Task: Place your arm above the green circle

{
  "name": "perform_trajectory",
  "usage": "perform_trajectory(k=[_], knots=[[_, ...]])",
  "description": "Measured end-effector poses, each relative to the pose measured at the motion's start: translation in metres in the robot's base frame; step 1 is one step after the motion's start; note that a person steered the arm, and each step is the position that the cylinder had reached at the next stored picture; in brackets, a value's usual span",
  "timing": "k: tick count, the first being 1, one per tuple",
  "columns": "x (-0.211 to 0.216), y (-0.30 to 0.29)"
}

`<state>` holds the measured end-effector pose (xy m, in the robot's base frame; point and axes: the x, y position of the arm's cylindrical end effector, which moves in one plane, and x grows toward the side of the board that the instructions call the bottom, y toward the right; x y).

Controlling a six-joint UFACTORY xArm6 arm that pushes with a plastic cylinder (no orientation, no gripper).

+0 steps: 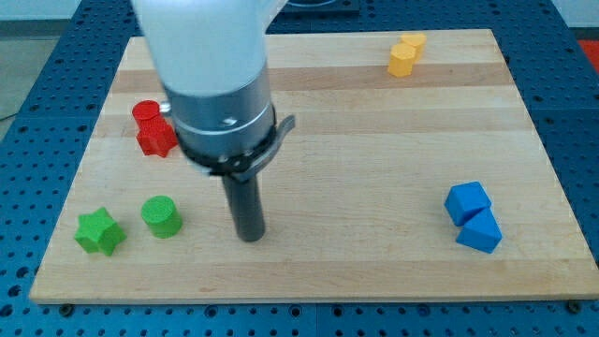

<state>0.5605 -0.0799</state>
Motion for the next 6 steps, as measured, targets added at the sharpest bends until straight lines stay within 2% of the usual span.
perform_trajectory(k=[3,4,5,6], knots=[[0.011,-0.104],[-0.001,-0.130],[-0.047,-0.125],[-0.062,-0.076]])
